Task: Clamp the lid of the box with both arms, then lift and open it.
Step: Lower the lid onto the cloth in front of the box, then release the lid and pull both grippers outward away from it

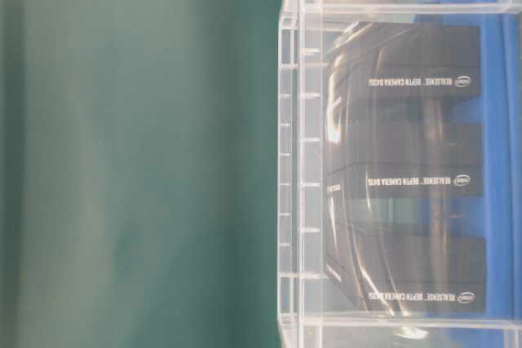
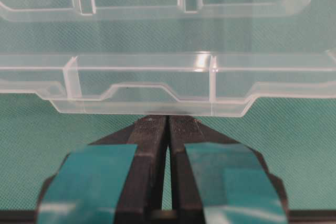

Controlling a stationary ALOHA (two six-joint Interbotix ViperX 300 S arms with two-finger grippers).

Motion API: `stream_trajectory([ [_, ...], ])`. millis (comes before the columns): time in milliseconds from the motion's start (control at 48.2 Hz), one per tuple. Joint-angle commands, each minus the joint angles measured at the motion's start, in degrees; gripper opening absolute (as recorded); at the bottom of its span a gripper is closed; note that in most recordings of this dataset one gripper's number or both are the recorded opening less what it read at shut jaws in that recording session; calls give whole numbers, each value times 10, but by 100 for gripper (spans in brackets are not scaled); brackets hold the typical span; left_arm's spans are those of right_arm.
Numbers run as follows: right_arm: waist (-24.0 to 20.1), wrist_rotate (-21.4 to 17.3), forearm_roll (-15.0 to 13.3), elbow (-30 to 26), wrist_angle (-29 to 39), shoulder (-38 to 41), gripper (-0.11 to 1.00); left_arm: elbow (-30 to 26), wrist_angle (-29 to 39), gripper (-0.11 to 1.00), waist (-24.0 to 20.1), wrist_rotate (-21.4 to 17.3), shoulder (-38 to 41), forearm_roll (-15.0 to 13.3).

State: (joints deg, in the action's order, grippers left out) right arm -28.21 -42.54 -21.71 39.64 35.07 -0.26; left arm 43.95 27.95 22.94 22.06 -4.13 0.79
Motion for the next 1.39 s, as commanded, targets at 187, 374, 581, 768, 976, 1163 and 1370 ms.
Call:
stream_trajectory([
  [187,16,-33,-20,33,-32,-62,0,36,-40,1,-18,21,-61,4],
  [374,6,-53,-20,73,-33,-94,0,83,-45,1,-11,44,-100,4],
  [581,1,-83,-20,99,-32,-118,0,126,-47,1,-5,91,-139,4],
  [768,0,-87,-21,108,-32,-127,0,134,-48,1,-3,104,-152,4],
  [976,-1,-87,-23,106,-33,-127,0,130,-49,1,-3,104,-149,6],
  [1163,0,-86,-24,93,-31,-127,0,115,-48,1,-3,99,-155,7],
  [1370,-4,-84,-23,70,-12,-130,0,89,-33,1,2,95,-156,8],
])
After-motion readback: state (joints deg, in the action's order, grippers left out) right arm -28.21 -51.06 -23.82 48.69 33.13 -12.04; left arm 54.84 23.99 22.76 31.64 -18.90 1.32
